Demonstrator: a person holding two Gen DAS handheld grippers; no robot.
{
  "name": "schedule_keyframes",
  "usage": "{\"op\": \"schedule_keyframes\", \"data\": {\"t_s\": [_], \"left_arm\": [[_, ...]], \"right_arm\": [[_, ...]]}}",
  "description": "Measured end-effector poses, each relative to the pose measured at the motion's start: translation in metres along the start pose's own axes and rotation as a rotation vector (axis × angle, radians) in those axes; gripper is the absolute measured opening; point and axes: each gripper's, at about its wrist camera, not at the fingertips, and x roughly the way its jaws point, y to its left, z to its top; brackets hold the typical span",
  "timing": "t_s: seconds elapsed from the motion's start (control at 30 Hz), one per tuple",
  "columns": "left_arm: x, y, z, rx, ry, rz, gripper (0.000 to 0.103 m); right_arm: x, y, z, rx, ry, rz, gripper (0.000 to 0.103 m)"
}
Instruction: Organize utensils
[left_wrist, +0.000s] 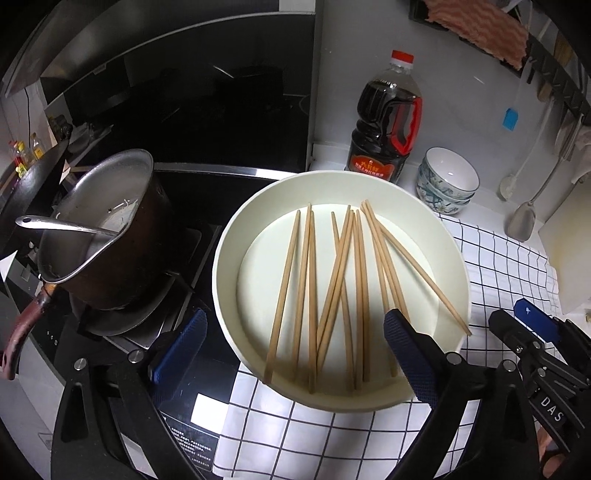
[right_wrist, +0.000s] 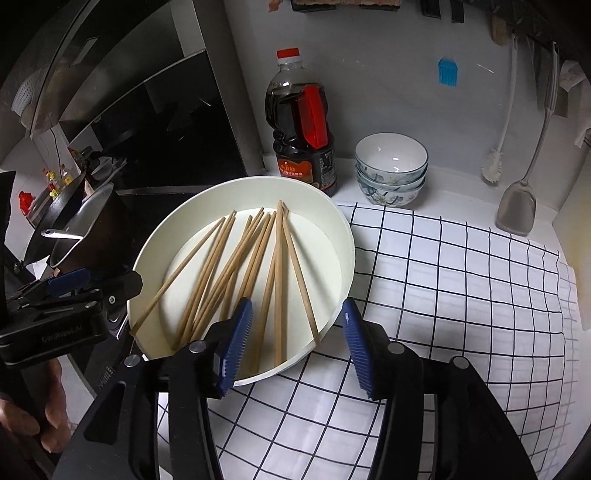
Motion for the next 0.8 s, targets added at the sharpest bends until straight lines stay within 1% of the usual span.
{"op": "schedule_keyframes", "data": {"t_s": [0.33, 0.8], "left_arm": [[-0.019, -0.006, -0.004, 0.007, -0.015, 0.013, 0.096], [-0.030, -0.011, -0.009, -0.005, -0.029, 0.034, 0.097]], "right_arm": [[-0.019, 0.001, 0.002, 0.013, -0.020, -0.010, 0.055], [-0.030, -0.003, 0.001, 0.009, -0.025, -0.017, 0.057]]}}
